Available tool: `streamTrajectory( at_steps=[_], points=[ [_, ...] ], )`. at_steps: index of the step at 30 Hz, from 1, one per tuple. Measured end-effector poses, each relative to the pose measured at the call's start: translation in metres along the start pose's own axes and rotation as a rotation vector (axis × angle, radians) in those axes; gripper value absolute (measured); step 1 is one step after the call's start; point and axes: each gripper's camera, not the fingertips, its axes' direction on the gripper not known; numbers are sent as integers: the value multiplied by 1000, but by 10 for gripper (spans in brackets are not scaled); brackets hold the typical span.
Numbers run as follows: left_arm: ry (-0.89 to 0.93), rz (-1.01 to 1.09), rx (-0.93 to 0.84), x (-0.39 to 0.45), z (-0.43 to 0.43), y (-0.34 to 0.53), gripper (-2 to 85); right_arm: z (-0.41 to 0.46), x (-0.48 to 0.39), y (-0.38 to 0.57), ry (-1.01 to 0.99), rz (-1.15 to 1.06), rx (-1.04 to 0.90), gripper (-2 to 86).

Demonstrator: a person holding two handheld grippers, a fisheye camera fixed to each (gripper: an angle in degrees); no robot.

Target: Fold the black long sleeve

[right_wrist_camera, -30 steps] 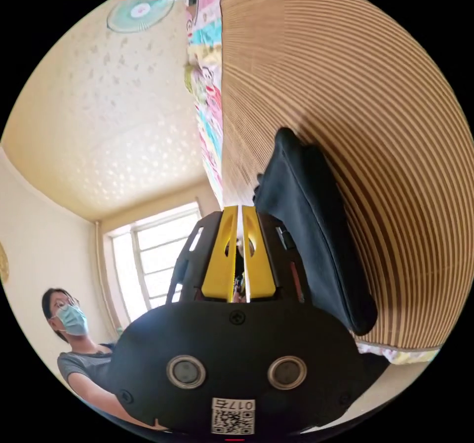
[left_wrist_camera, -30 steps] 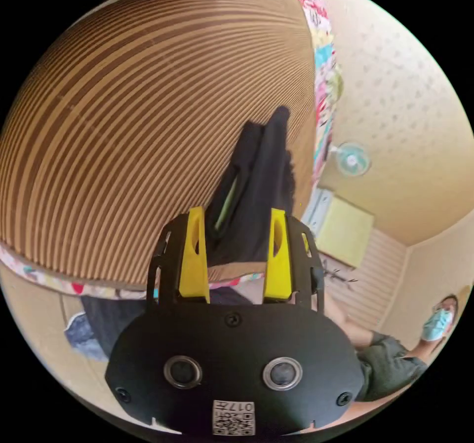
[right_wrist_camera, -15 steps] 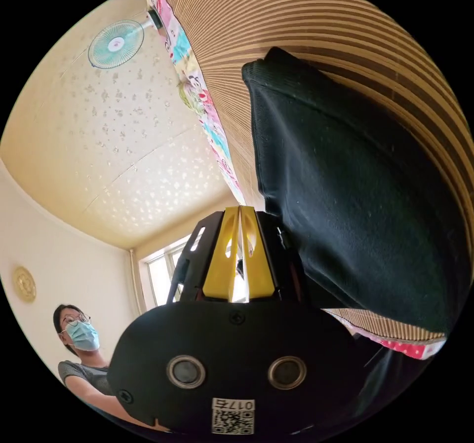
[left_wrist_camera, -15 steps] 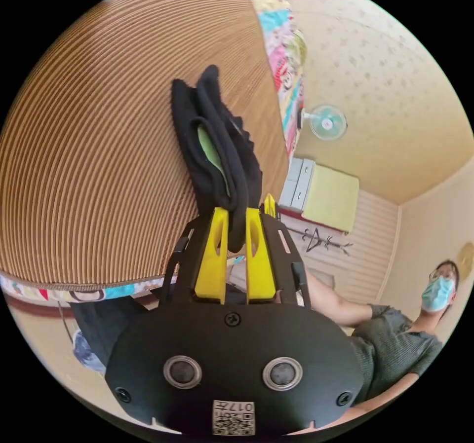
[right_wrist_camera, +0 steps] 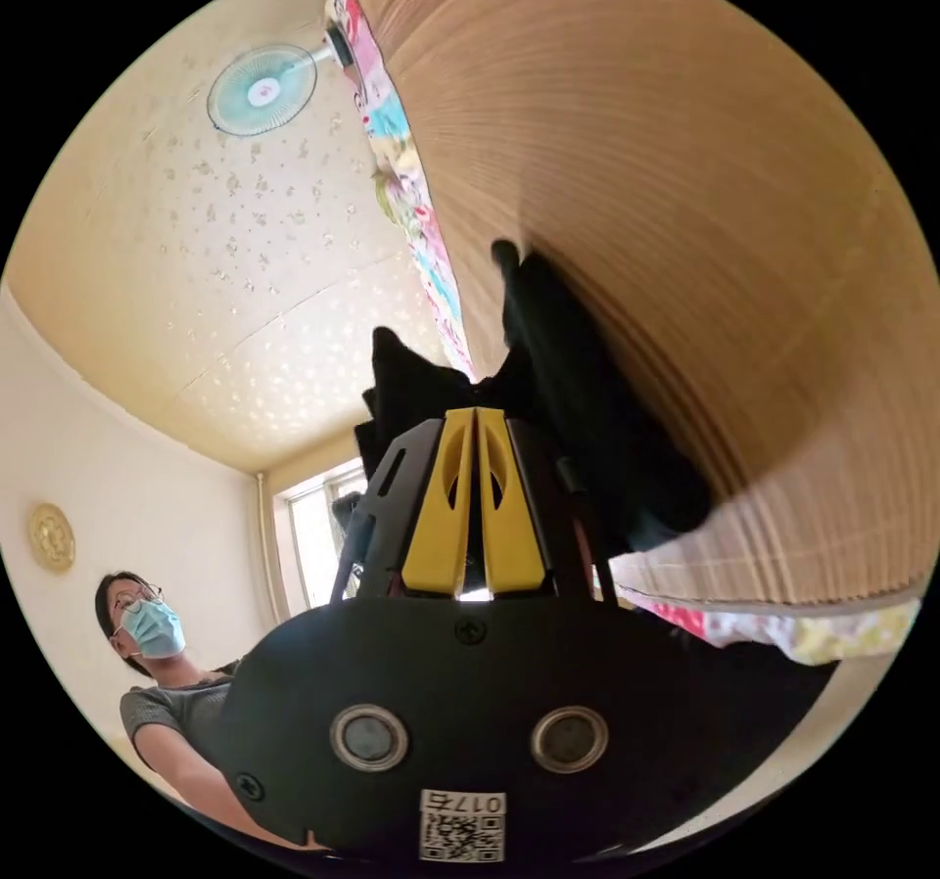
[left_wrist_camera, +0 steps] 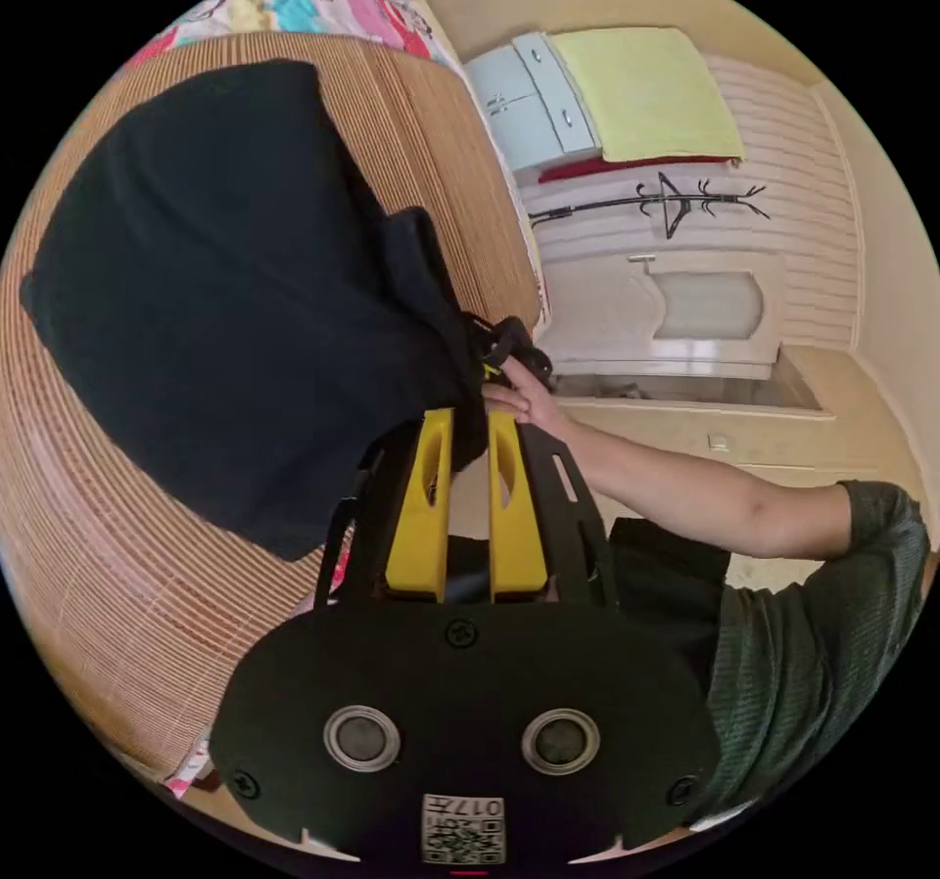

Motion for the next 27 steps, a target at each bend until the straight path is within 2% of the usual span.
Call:
streamTrajectory(
  at_steps=[2, 3, 7, 10, 14, 18, 21, 25, 27],
  points=[
    [133, -1, -30, -7, 36, 2, 64, -43, 5, 2, 12, 35, 58, 40],
    [140, -3, -39, -9, 42, 4, 64, -66, 8, 4, 13, 52, 82, 58],
    [-11, -100, -97, -42, 47, 36, 65, -93, 10, 5, 58, 54, 85, 125],
    [-95, -243, -58, -83, 18, 69, 71, -68, 5, -9, 132, 22, -26, 165],
    [-209, -439, -23, -134, -29, 118, 73, 10, -13, -29, 374, -92, -303, 201],
    [-234, -601, 57, -158, -64, 162, 73, 95, -28, -35, 489, -191, -569, 203],
    [-181, -692, 146, -161, -77, 193, 74, 133, -33, -32, 606, -214, -634, 185],
    [-138, -753, 221, -151, -72, 213, 70, 145, -27, -33, 479, -142, -646, 155],
    [-108, -759, 219, -149, -63, 211, 67, 145, -40, -29, 483, -183, -627, 130]
  ],
)
